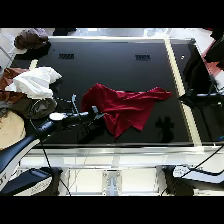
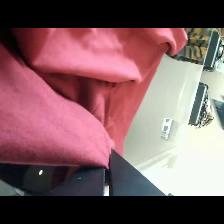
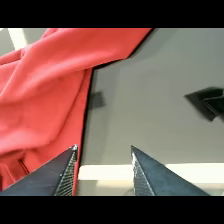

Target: Fold the shirts.

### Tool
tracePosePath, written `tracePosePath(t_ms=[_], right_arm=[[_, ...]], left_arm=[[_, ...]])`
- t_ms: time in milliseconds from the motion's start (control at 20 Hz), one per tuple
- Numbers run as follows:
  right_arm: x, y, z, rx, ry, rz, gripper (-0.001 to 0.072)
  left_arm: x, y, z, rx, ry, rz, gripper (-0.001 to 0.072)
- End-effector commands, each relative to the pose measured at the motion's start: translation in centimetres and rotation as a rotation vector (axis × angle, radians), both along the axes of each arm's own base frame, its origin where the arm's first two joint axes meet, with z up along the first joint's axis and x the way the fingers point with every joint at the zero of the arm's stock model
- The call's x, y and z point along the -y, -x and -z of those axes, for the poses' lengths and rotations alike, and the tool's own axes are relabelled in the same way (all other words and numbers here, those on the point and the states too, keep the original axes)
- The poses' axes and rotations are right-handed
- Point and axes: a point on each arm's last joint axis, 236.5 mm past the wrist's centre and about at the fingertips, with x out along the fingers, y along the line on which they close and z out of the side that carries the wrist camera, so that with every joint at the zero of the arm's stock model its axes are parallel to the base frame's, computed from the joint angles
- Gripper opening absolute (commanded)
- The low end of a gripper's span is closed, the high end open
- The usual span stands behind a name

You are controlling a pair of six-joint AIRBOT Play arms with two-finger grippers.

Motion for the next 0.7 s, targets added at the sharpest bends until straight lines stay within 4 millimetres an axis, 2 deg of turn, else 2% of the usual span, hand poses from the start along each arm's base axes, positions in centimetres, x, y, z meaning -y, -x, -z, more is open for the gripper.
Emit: tracePosePath(t_ms=[0, 150, 250, 450, 600, 650], right_arm=[[-2.6, -3.2, 4.4, -0.015, -0.113, 0.061, 0.0384], [-3.8, -5.6, 7.2, -0.035, -0.14, 0.067, 0.0385], [-3.3, -6.8, 7.9, -0.034, -0.137, 0.072, 0.0386], [-0.3, -9.2, 6.2, 0.031, -0.094, 0.134, 0.0385], [-0.1, -9.3, 5.7, 0.036, -0.098, 0.13, 0.039], [-0.3, -9.1, 5.7, 0.028, -0.101, 0.119, 0.0462]], left_arm=[[-0.1, -0.1, -0.7, 0.021, 0.003, 0.001, 0.001], [-0.1, -0.1, -0.7, 0.021, 0.002, -0.001, 0.001], [-0.2, -0.2, -0.7, 0.023, -0.001, -0.005, 0.001], [-0.5, -0.6, -0.5, 0.029, -0.012, -0.022, 0.001], [-0.8, -1.0, -0.4, 0.035, -0.023, -0.041, 0.0009], [-0.8, -1.0, -0.4, 0.035, -0.023, -0.041, 0.001]])
